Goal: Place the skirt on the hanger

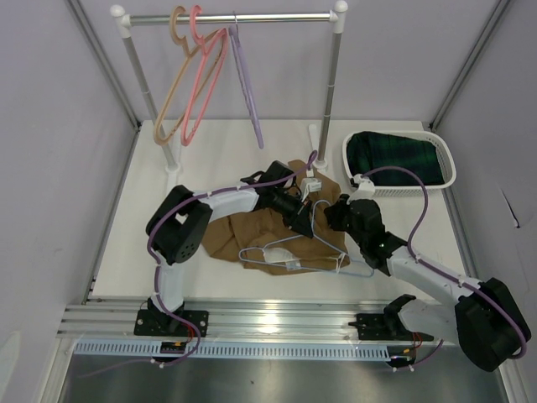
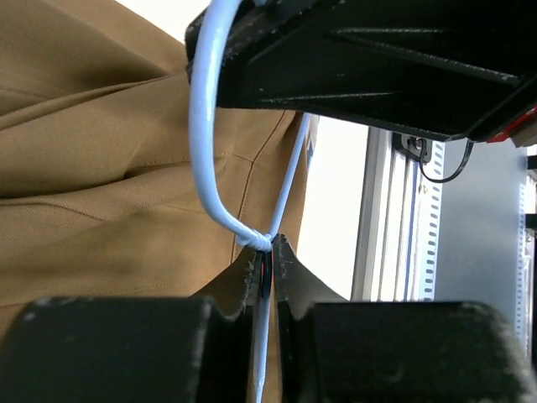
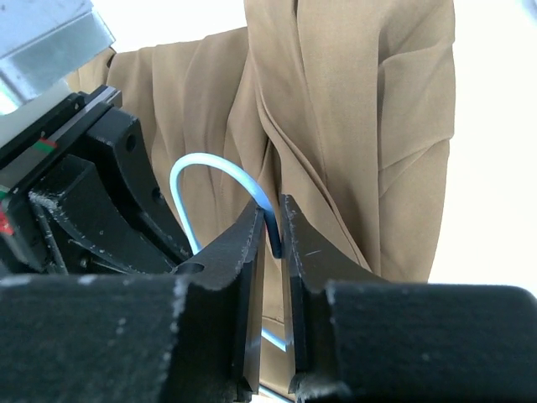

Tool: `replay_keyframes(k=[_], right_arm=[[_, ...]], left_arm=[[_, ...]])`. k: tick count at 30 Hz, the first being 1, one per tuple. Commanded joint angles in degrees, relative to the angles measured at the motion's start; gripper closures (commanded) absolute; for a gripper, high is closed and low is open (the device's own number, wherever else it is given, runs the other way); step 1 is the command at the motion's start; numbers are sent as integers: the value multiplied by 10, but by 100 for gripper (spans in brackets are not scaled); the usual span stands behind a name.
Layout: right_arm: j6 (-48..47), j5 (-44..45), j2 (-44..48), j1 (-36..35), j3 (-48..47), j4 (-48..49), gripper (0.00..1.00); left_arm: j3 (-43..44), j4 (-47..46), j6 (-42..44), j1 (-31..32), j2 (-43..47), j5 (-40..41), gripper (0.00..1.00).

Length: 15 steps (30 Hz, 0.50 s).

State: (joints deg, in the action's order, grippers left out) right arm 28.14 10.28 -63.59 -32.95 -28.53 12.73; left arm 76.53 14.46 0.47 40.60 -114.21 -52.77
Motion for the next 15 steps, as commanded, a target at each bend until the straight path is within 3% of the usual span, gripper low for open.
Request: replay_keyframes(k=[1,5,8,15], right_arm=[[9,-17,28,-11,9,42,100],[-2,-11,48,-9,24,54,100],[-11,-11,59,-5,26,53,100],[-26,-37,80,25,32,55,100]], left_arm=[[-16,-44,13,7,18,47,82],[-28,-48,12,6,29,64,65],[-32,-44,15,3,34,69,59],[-46,-24,26,-21,56,73,58]])
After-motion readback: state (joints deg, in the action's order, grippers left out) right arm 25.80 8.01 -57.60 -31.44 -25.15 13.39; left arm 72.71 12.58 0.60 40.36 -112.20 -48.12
